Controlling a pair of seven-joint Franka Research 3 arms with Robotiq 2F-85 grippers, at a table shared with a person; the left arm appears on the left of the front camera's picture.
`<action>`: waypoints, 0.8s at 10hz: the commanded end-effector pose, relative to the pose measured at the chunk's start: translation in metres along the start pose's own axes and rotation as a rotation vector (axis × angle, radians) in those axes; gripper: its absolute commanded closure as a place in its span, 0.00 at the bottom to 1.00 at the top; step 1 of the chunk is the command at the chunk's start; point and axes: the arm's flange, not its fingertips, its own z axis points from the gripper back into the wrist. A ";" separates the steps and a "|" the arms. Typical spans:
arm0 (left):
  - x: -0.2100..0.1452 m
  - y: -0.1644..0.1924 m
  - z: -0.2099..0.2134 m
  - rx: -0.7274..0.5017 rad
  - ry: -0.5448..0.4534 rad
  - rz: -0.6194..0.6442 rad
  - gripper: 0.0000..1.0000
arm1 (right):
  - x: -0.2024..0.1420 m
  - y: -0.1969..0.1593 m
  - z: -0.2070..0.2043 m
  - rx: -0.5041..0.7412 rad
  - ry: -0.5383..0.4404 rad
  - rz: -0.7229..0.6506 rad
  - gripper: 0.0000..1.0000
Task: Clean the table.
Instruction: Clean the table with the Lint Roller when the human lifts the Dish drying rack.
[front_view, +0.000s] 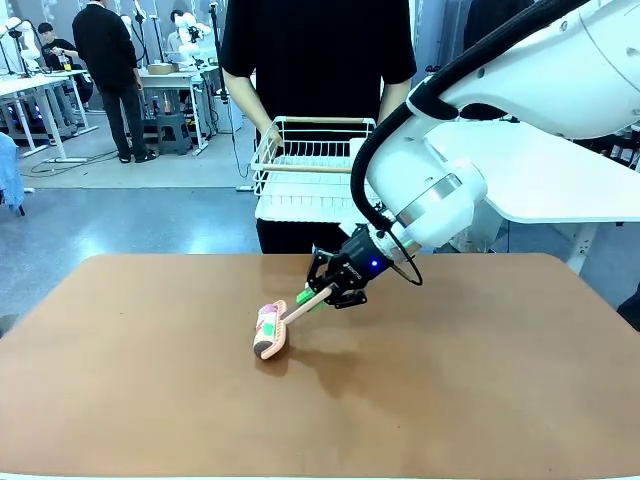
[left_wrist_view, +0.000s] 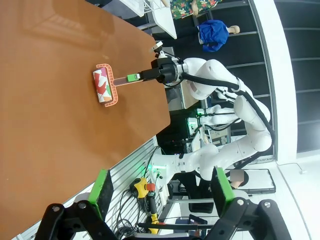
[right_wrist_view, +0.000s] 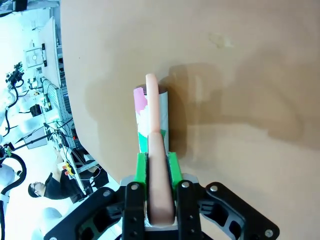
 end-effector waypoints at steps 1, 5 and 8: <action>-0.001 0.001 0.003 -0.020 -0.004 -0.022 0.00 | 0.007 0.021 0.006 -0.023 -0.033 0.029 0.79; -0.001 0.001 0.003 -0.020 -0.004 -0.022 0.00 | 0.011 0.037 0.085 0.089 -0.039 0.113 0.79; -0.001 0.001 0.003 -0.020 -0.004 -0.022 0.00 | 0.010 0.025 0.165 -0.041 -0.051 0.090 0.79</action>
